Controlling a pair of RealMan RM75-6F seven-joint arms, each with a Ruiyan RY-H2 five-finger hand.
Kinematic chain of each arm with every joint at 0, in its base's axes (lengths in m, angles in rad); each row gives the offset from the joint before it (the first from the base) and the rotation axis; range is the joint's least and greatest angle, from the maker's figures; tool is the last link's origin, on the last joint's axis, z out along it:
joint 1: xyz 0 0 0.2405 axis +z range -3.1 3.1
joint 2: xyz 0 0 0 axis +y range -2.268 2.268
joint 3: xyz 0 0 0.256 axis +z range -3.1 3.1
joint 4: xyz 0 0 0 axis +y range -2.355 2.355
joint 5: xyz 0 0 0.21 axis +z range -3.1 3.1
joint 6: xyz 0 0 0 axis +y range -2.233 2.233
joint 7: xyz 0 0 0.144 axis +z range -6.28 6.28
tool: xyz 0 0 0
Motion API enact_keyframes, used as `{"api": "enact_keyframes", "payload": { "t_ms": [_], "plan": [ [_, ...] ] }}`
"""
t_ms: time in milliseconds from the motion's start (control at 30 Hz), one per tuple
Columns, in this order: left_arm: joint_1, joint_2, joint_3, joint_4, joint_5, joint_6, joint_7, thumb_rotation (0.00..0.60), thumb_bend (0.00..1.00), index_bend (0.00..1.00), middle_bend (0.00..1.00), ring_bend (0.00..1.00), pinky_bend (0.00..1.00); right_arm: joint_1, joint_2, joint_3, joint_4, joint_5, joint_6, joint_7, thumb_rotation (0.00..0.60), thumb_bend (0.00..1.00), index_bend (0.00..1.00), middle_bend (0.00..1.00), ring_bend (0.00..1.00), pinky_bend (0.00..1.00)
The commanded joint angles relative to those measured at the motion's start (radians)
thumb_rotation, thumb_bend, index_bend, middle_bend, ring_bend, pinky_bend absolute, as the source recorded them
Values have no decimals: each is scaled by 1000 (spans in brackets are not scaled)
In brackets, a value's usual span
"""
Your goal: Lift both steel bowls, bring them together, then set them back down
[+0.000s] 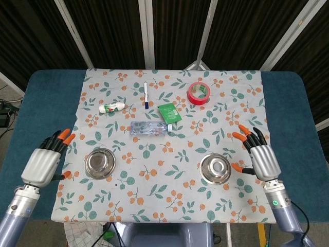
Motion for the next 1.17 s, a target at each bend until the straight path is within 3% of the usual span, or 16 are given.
{"api": "enact_keyframes", "payload": {
  "t_ms": [33, 200, 333, 600, 1167],
  "plan": [
    [96, -10, 42, 75, 63, 109, -65, 600, 1, 73, 0, 0, 148, -54, 14, -55, 39, -60, 54, -20, 600, 116, 234, 122, 170, 64],
    [198, -63, 64, 209, 130, 216, -192, 600, 2, 84, 0, 0, 124, -116, 35, -130, 47, -99, 83, -58, 600, 115, 234, 121, 170, 64],
    [250, -89, 63, 281, 157, 273, -237, 600, 7, 93, 0, 0, 103, -149, 54, -160, 37, -111, 98, -84, 600, 117, 233, 114, 168, 51],
    [321, -95, 53, 296, 162, 335, -233, 600, 8, 120, 0, 0, 99, -196, 98, -161, -29, -107, 151, -148, 600, 116, 234, 110, 167, 45],
    [340, -92, 13, 288, 166, 269, -209, 600, 8, 124, 0, 0, 99, -210, 112, -139, -56, -77, 118, -166, 600, 116, 234, 109, 164, 45]
  ]
}}
